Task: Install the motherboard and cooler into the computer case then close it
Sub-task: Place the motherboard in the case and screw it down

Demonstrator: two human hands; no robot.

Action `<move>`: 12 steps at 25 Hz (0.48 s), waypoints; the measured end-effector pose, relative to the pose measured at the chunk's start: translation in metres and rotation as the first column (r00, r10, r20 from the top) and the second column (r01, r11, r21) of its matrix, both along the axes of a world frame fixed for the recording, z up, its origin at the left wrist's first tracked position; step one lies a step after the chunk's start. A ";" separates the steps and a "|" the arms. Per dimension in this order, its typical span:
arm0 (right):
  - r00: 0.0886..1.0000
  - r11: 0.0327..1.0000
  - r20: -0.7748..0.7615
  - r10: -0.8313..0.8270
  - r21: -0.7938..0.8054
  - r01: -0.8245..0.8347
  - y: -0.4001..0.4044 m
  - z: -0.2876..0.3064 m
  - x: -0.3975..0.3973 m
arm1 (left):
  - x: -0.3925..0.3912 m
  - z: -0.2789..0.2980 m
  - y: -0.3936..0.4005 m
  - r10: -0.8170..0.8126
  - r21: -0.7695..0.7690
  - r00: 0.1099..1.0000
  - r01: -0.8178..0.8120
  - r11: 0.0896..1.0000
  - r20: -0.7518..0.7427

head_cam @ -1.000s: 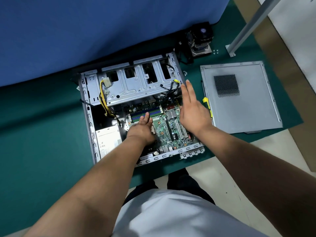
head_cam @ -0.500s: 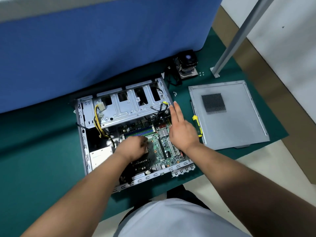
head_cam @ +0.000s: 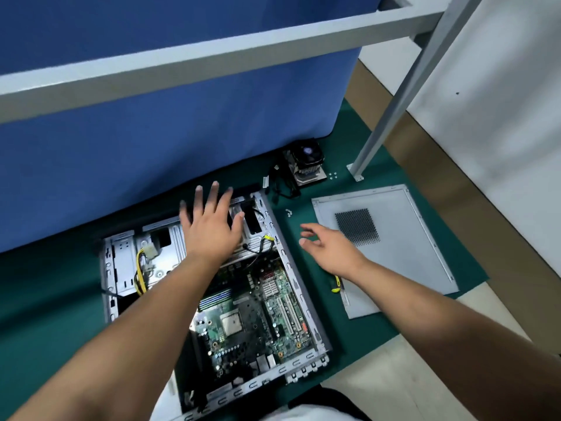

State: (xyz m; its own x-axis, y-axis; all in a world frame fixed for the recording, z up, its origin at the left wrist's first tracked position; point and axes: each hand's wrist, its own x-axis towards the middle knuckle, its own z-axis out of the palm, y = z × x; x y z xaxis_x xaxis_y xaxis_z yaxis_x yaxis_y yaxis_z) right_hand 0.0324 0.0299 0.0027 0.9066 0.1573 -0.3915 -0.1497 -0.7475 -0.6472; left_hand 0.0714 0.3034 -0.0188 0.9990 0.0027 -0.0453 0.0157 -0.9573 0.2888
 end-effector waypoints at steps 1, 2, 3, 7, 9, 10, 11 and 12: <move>0.999 0.998 -0.010 -0.033 -0.050 0.032 -0.003 -0.007 0.012 | 0.002 -0.009 -0.001 0.017 0.019 1.000 -0.016 1.000 -0.026; 0.999 0.995 -0.020 -0.039 -0.098 0.036 -0.005 -0.016 0.023 | 0.000 -0.017 -0.002 0.017 0.032 1.000 -0.016 0.999 -0.023; 0.999 0.991 -0.034 -0.036 -0.130 0.031 -0.006 -0.025 0.033 | -0.003 -0.022 -0.002 0.016 0.040 1.000 -0.016 0.999 -0.002; 0.996 0.979 -0.088 -0.023 -0.203 0.005 0.000 -0.062 0.082 | 0.001 -0.033 -0.002 0.042 0.067 0.997 -0.046 0.997 0.059; 0.996 0.972 -0.084 -0.022 -0.236 0.001 0.010 -0.080 0.107 | 0.001 -0.037 -0.001 0.040 0.080 0.996 -0.047 0.996 0.081; 0.997 0.968 -0.075 -0.031 -0.252 0.011 0.014 -0.088 0.118 | 0.001 -0.039 -0.001 0.038 0.080 0.995 -0.046 0.996 0.090; 0.997 0.962 -0.062 -0.042 -0.271 0.023 0.018 -0.095 0.128 | 0.001 -0.041 -0.001 0.038 0.081 0.994 -0.046 0.996 0.099; 0.997 0.956 -0.050 -0.055 -0.290 0.038 0.022 -0.101 0.135 | 0.001 -0.042 -0.001 0.037 0.082 0.994 -0.046 0.996 0.106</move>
State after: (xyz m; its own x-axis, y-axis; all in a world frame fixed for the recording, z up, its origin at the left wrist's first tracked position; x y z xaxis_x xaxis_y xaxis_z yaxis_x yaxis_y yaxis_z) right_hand 0.1676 0.0520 -0.0983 0.8850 -0.0119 -0.4654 -0.2192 -0.8926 -0.3939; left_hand 0.0720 0.3024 -0.0611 0.9972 0.0435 0.0612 0.0298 -0.9774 0.2092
